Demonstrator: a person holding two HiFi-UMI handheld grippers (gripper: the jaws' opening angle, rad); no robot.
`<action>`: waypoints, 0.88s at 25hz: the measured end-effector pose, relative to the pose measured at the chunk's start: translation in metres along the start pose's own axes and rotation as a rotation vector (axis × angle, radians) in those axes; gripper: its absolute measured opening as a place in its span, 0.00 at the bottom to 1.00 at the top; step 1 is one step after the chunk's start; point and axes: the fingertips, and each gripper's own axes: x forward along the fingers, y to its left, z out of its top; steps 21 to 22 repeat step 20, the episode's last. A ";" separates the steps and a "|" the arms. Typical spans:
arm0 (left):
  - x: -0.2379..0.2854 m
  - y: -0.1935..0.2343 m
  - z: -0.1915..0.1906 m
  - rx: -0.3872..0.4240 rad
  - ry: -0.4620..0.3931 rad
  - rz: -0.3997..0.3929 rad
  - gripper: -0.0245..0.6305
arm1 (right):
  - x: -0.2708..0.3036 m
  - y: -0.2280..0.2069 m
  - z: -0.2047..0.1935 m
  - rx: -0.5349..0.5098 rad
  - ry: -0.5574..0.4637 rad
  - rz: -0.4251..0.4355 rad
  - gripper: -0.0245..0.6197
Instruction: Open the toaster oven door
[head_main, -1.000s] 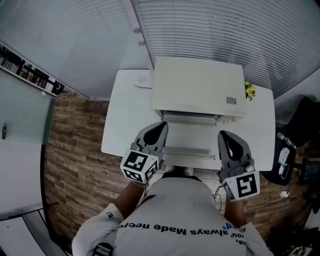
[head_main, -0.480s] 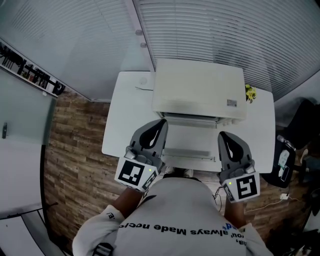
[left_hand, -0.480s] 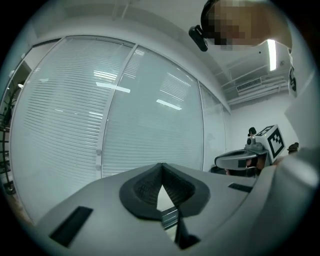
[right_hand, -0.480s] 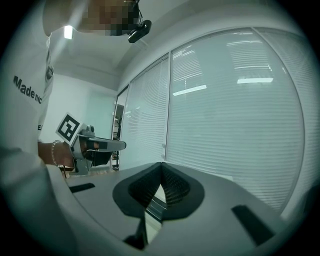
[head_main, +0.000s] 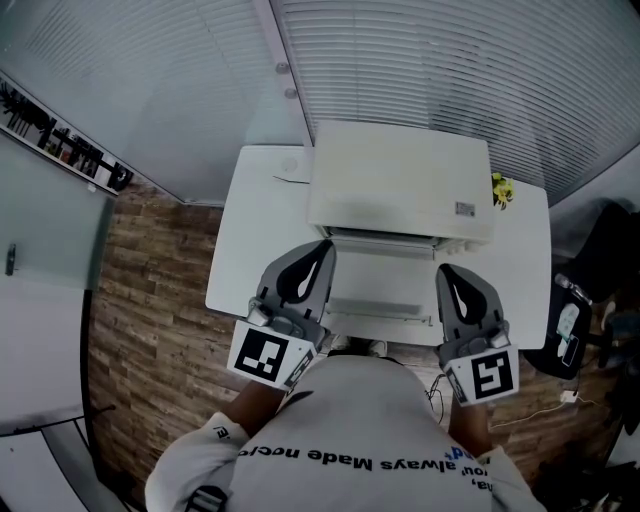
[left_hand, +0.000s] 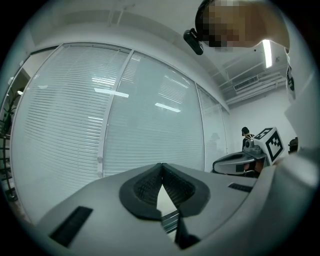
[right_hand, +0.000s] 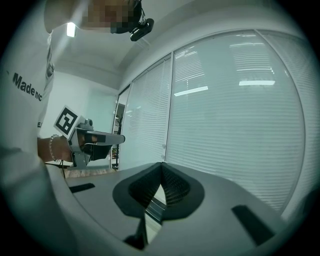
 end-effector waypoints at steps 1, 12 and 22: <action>0.000 0.000 0.000 0.001 0.001 -0.001 0.07 | -0.001 0.000 -0.002 -0.001 0.008 0.002 0.05; -0.002 -0.003 -0.003 0.002 0.007 -0.006 0.07 | -0.005 0.001 -0.007 -0.015 0.029 0.007 0.05; -0.002 -0.005 -0.005 0.000 0.016 -0.011 0.07 | -0.005 0.000 0.000 -0.001 -0.001 -0.008 0.05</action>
